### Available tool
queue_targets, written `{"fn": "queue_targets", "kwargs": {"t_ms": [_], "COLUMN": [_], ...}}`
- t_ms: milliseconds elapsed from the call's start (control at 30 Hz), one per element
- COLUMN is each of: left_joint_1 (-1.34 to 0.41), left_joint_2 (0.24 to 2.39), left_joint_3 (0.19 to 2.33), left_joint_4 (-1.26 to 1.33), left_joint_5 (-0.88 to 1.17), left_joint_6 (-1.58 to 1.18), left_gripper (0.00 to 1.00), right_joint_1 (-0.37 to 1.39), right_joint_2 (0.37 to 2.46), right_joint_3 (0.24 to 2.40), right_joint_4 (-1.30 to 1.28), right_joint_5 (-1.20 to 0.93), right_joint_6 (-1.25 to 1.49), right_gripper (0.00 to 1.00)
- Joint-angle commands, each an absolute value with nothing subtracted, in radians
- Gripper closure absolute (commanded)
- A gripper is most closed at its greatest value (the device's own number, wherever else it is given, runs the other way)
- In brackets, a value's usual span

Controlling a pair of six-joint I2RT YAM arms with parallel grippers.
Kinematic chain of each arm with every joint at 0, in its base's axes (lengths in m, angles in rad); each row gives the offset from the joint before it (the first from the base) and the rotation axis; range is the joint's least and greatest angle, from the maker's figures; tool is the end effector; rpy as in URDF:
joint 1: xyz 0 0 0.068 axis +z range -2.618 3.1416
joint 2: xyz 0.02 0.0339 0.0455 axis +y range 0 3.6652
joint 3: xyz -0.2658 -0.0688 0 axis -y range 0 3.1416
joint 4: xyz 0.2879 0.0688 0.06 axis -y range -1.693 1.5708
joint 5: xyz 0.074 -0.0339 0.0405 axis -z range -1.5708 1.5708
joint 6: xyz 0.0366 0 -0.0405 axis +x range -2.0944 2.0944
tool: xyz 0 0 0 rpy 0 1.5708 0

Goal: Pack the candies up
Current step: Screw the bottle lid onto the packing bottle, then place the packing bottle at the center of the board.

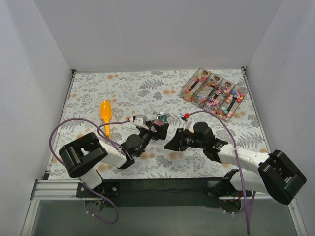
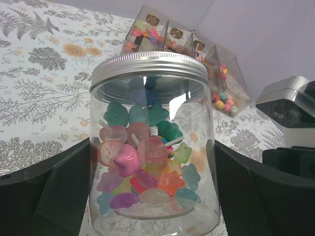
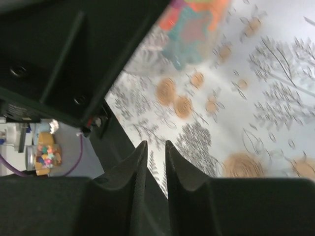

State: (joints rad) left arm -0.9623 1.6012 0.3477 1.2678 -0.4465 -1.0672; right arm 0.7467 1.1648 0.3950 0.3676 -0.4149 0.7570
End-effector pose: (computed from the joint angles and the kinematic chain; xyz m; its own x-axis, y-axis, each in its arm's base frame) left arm 0.1741 -0.2223 0.1259 -0.4281 -0.7675 -0.4771 0.2452 0.4095 -0.8787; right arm 0.1826 0.1891 0.1583 -0.8227 0.0950 -0.5605 -0.4524 0.4877 0.7466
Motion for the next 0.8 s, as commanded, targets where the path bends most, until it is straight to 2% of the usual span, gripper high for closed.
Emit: {"fn": "queue_targets", "kwargs": {"t_ms": [0, 467, 767], "left_joint_1": [-0.962, -0.960, -0.960], "left_joint_2": [1.568, 1.513, 1.516], "left_joint_3": [0.385, 0.327, 0.288], "left_joint_4": [1.491, 1.491, 1.511], "left_joint_5": [-0.483, -0.436, -0.399], "left_joint_6": [-1.100, -1.166, -1.190], "left_gripper": [0.33, 0.33, 0.33], "right_joint_1": [0.758, 0.735, 0.686], "right_joint_2": [1.201, 1.422, 1.448], "right_joint_3": [0.384, 0.287, 0.310], "right_joint_4": [0.654, 1.169, 1.181], "right_joint_5": [-0.376, -0.290, -0.256], "right_joint_6": [0.798, 0.931, 0.939], "right_gripper": [0.74, 0.78, 0.79]}}
